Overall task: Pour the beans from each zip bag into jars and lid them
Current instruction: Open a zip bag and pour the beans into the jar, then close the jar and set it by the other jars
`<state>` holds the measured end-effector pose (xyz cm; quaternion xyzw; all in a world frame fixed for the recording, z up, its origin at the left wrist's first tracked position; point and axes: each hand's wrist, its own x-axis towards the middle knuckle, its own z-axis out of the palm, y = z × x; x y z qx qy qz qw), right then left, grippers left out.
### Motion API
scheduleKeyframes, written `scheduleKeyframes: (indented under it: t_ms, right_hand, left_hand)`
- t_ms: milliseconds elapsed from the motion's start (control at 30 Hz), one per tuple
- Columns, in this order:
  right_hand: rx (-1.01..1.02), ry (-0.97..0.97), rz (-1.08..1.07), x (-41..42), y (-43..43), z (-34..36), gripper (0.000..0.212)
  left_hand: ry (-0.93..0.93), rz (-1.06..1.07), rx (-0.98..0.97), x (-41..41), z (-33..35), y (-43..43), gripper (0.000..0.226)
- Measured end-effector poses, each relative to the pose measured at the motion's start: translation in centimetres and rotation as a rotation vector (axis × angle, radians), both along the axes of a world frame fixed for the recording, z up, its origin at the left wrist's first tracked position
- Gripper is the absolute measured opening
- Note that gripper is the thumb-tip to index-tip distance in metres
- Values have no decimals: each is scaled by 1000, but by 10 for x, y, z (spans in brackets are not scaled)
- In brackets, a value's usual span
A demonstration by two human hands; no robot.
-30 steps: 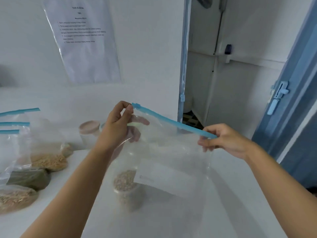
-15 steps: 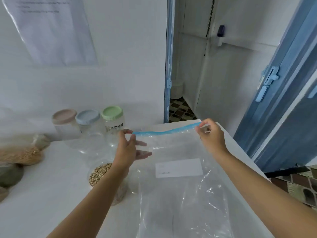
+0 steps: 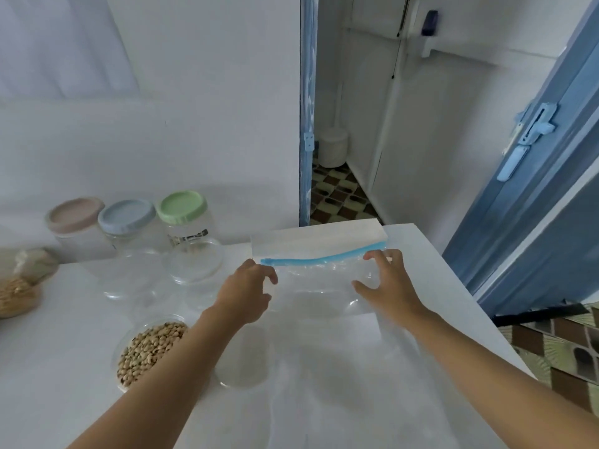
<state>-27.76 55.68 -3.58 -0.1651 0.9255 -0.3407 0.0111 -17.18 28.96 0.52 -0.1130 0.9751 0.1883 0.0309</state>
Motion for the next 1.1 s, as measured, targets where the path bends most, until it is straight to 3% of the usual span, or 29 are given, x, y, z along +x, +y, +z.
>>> scheduleKeyframes:
  t_ms: [100,167,267,333,467,533,633,700,867,1100]
  right_hand:
    - [143,-17,57,-12,6,-16,58]
    - [324,89,82,-17,11,-23,55]
    - [411,259,190,-24,12,-27,28]
    - [432,274,337,-26,11,-30,17]
    - [389,337,445,-26,14,-41,24]
    - [420,288,432,-22,20,-47,43]
    - [464,242,442,-17,23,-47,71]
    - [450,235,443,-18,23,-46,76]
    - [415,181,457,-22,24,-49,68]
    - [235,542,368,-17,28,-49,36]
  left_hand:
    - [11,37,-163,-12,9,10,25]
    - [104,43,-162,-25,12,15,26]
    - [148,-5,-150,-53,1,14,36]
    - [64,-16,-192,-69,-12,12,43]
    - [-115,-19,-331,-84,-34,7,51]
    - [-100,-31,-370,-86,-38,6,48]
    - [17,-11,-286,-87,-38,5,33]
    - [85,9,-185,-87,-39,2,26]
    - [352,-9,-59,-81,-16,2,15]
    - [401,-48,12,-29,-10,27,14]
